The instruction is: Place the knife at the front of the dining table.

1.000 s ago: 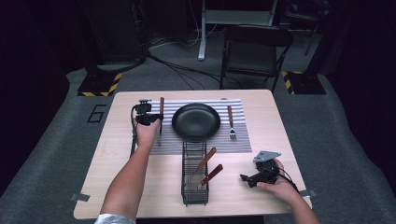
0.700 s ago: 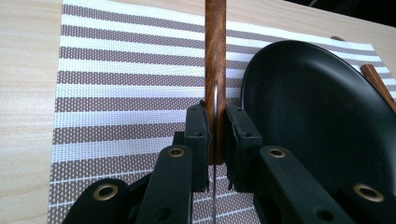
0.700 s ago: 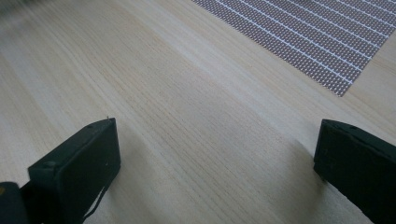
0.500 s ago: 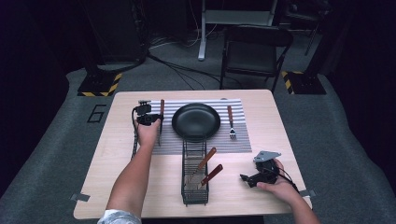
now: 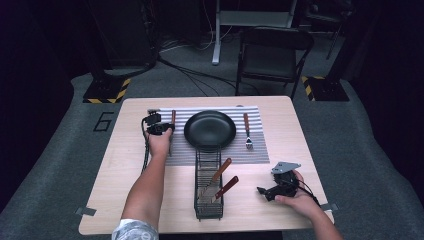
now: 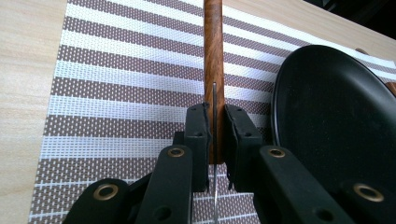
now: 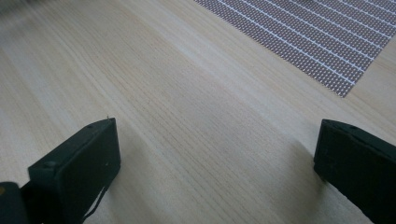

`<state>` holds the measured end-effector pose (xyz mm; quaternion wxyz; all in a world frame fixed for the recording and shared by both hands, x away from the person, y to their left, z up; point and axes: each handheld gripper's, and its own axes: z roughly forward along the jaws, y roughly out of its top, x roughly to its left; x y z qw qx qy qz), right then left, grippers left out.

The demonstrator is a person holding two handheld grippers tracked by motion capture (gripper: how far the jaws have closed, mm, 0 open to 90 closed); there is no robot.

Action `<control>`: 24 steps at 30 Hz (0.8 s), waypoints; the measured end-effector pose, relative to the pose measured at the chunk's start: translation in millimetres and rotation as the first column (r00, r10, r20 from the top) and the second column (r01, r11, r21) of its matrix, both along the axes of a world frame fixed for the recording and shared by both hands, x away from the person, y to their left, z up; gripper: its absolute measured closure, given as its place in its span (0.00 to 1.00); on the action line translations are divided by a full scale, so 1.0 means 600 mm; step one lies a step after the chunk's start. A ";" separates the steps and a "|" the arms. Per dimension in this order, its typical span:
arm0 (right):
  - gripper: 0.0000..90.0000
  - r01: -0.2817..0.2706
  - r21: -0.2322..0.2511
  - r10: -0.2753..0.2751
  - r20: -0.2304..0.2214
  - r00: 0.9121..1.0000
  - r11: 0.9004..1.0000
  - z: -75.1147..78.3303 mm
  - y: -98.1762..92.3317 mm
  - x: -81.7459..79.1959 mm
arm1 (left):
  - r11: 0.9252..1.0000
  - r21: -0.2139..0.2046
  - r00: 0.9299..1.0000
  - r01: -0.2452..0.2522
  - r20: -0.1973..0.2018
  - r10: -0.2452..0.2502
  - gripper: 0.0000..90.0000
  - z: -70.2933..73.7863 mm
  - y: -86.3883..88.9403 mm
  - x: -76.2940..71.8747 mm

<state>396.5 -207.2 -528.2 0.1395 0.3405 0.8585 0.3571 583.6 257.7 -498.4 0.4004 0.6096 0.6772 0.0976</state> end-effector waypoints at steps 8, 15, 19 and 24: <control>0.00 0.001 0.000 -0.001 0.000 1.000 1.000 0.000 0.000 0.000 | 0.999 -0.024 0.999 -0.039 -0.016 0.039 0.89 -0.015 0.000 0.006; 0.00 -0.001 0.000 0.001 0.000 1.000 1.000 0.000 0.000 0.000 | 0.998 -0.037 0.998 -0.050 -0.036 0.049 0.89 -0.027 -0.003 0.009; 0.00 -0.001 0.000 0.001 0.000 1.000 1.000 0.000 0.000 0.000 | 0.998 -0.041 0.998 -0.056 -0.033 0.054 0.89 -0.030 -0.006 0.011; 0.00 -0.003 -0.001 0.003 0.000 1.000 1.000 0.000 0.000 0.000 | 0.999 -0.023 0.999 -0.044 -0.027 0.044 0.87 -0.029 -0.003 0.010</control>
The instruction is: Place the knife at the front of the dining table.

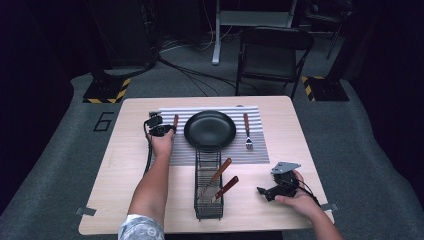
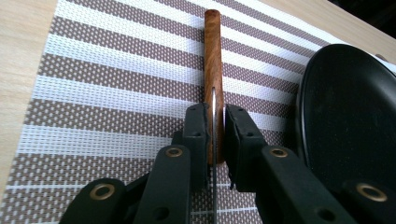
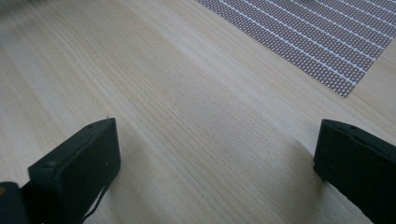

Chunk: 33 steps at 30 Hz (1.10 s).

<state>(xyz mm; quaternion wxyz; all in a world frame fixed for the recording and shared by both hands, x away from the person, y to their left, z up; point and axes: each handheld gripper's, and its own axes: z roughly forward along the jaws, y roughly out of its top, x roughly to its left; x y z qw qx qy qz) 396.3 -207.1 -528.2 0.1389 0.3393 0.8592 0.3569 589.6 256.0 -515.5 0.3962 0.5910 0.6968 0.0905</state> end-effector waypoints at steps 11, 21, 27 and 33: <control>0.00 -0.001 0.002 0.001 0.000 1.000 1.000 0.000 0.000 0.000 | 1.000 0.025 1.000 -0.003 0.004 0.003 0.83 0.008 0.010 -0.004; 0.00 -0.001 0.001 0.001 -0.001 1.000 1.000 0.000 0.000 0.000 | 1.000 0.028 1.000 0.008 0.028 -0.009 0.79 0.027 0.015 -0.014; 0.00 -0.002 0.002 0.002 0.000 1.000 1.000 0.000 0.000 0.000 | 0.999 0.034 0.999 0.017 0.036 -0.018 0.74 0.039 0.019 -0.024; 0.00 -0.004 0.001 0.004 0.000 1.000 1.000 0.000 0.000 0.000 | 0.998 0.048 0.998 0.042 0.054 -0.044 0.72 0.053 0.025 -0.040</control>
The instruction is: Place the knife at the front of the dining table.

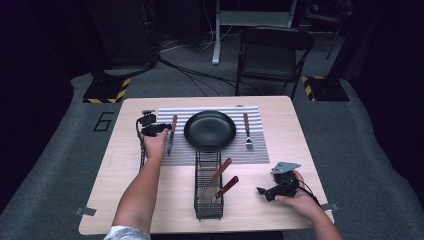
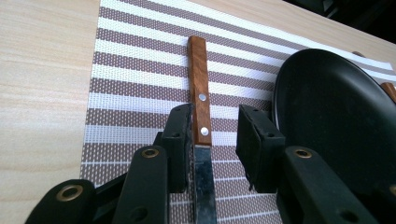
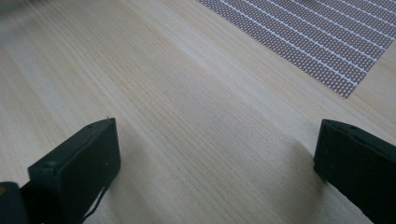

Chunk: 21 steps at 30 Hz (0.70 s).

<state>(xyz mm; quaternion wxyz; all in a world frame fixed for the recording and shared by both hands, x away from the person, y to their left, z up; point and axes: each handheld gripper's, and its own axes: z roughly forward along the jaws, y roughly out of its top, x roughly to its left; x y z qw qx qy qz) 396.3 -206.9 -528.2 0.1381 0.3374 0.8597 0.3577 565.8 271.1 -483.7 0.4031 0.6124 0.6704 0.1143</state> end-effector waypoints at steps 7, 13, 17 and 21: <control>0.00 0.000 0.000 0.000 0.000 1.000 1.000 0.000 0.000 0.000 | 0.997 0.055 0.998 0.055 0.029 -0.057 0.71 0.023 0.002 -0.017; 0.00 0.000 0.000 0.000 0.000 1.000 1.000 0.000 0.000 0.000 | 0.996 0.044 0.995 0.081 0.053 -0.083 0.69 0.040 0.002 -0.033; 0.00 0.001 0.000 -0.001 0.000 1.000 1.000 0.000 0.000 0.000 | 0.994 0.045 0.993 0.101 0.063 -0.104 0.67 0.047 0.005 -0.043; 0.00 0.001 0.000 -0.001 0.000 1.000 1.000 0.000 0.000 0.000 | 0.994 0.023 0.992 0.107 0.068 -0.109 0.64 0.052 0.004 -0.056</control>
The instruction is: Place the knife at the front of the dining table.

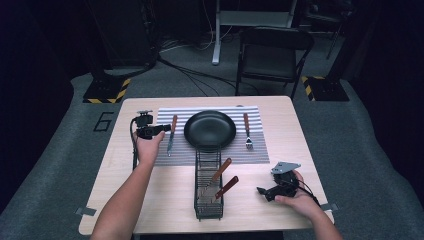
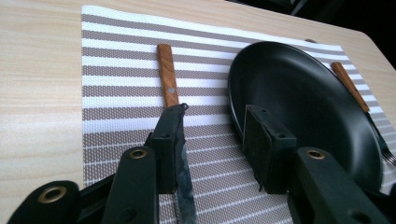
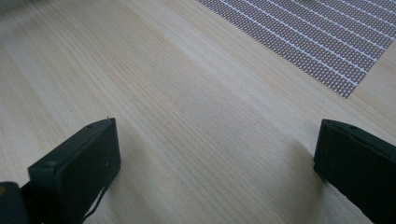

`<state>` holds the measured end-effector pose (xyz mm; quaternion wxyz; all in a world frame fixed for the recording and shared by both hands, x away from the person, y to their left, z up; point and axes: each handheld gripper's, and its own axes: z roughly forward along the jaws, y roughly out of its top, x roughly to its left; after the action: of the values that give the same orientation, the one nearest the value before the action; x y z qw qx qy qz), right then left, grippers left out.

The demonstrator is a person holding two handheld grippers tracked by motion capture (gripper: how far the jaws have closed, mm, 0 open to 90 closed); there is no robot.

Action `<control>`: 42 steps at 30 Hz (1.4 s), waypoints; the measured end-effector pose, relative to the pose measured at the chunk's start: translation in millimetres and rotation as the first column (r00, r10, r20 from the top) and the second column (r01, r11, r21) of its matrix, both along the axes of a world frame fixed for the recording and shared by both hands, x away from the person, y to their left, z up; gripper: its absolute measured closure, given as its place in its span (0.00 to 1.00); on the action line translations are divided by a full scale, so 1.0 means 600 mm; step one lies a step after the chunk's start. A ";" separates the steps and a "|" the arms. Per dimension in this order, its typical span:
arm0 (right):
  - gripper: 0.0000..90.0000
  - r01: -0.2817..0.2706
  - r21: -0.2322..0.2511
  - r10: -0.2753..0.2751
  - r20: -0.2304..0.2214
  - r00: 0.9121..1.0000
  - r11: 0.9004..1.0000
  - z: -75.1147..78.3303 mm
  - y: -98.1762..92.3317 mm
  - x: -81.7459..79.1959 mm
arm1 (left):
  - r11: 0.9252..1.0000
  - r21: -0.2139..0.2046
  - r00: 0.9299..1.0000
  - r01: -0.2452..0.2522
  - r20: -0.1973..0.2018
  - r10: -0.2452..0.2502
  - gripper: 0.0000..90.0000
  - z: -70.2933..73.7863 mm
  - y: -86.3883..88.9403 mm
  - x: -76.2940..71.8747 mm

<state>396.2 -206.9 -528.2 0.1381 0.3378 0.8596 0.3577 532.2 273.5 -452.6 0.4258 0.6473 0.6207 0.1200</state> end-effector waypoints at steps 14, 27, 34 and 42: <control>0.00 0.000 0.000 0.000 0.000 1.000 1.000 0.000 0.000 0.000 | 0.997 0.010 0.997 0.072 0.023 -0.073 0.52 0.022 0.008 -0.047; 0.00 -0.008 -0.006 0.008 0.002 1.000 1.000 0.000 -0.001 0.000 | 0.988 0.066 0.986 0.140 0.078 -0.145 0.49 0.042 0.014 -0.111; 0.00 -0.008 -0.006 0.008 0.002 1.000 1.000 0.000 -0.001 0.000 | 0.983 0.105 0.984 0.153 0.075 -0.161 0.49 0.034 0.022 -0.143; 0.00 -0.008 -0.006 0.008 0.002 1.000 1.000 0.000 -0.001 0.000 | 0.964 0.167 0.974 0.205 0.059 -0.217 0.48 0.017 0.029 -0.175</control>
<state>396.4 -207.5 -528.2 0.1386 0.3337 0.8618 0.3560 427.0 291.0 -442.3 0.4063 0.7367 0.5199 0.1481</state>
